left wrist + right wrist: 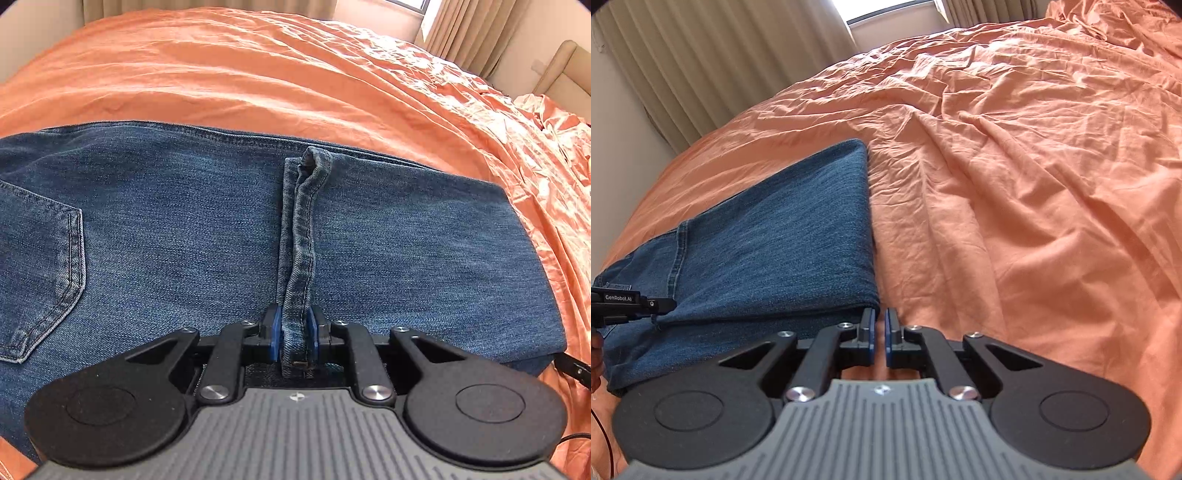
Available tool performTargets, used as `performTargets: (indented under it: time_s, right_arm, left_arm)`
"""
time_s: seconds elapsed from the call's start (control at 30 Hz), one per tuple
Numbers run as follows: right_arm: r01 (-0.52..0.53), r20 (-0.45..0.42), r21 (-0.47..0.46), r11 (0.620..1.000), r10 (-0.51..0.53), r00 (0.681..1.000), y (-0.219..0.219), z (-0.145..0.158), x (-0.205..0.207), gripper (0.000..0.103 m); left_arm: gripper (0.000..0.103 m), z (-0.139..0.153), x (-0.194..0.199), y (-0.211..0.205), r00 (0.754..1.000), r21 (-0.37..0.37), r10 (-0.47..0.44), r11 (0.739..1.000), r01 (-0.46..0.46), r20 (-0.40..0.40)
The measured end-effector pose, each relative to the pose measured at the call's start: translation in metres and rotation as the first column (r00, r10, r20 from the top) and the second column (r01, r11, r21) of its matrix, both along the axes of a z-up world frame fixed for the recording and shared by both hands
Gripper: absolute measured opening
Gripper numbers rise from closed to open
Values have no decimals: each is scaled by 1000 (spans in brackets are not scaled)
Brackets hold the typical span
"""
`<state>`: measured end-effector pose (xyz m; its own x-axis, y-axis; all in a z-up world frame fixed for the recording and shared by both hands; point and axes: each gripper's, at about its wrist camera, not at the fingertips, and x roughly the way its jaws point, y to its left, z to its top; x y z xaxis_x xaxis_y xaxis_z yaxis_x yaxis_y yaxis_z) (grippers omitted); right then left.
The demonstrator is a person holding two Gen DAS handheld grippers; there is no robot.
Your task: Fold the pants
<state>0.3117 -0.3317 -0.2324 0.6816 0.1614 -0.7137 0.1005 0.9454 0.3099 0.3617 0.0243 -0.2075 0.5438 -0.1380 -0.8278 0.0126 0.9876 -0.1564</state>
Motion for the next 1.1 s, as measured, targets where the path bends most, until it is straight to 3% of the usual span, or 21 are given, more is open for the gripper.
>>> performTargets:
  time_s: [0.07,0.17,0.3,0.37,0.53,0.67,0.83,1.0,1.1]
  right_arm:
    - [20,69,-65,998,-16,998,2,12,-11,0]
    - [-43,186,-158,986,73,980,21,24,-17,0]
    - [-103,265,-276,956,179,947,47,26,-6,0]
    - [-124,251,-274,954,196,948,50,22,6,0]
    - [-182,120,-309,933,228,966,58,-6,21,0]
    - [-199,83,-316,928,236,968,59,-19,24,0]
    - [-191,77,-309,932,225,971,57,-18,20,0]
    - [-171,123,-347,922,225,967,60,-4,5,0]
    - [-168,164,-404,899,251,954,68,7,-5,0]
  left_arm:
    - [21,0,-2,0,1000,5,0,1000,0,6]
    - [24,-1,-6,1,1000,6,0,1000,-1,25]
    - [25,-2,-8,2,1000,6,1,1000,-1,29]
    - [26,-2,-7,1,1000,14,-10,1000,10,23]
    - [26,-4,-5,-1,999,38,-39,999,38,28]
    - [27,-5,-6,-2,997,58,-74,996,71,38]
    - [34,1,-11,-5,994,104,-102,990,97,49]
    - [40,20,-32,13,993,50,-78,996,74,91]
    - [40,35,-50,30,993,63,-39,997,33,109]
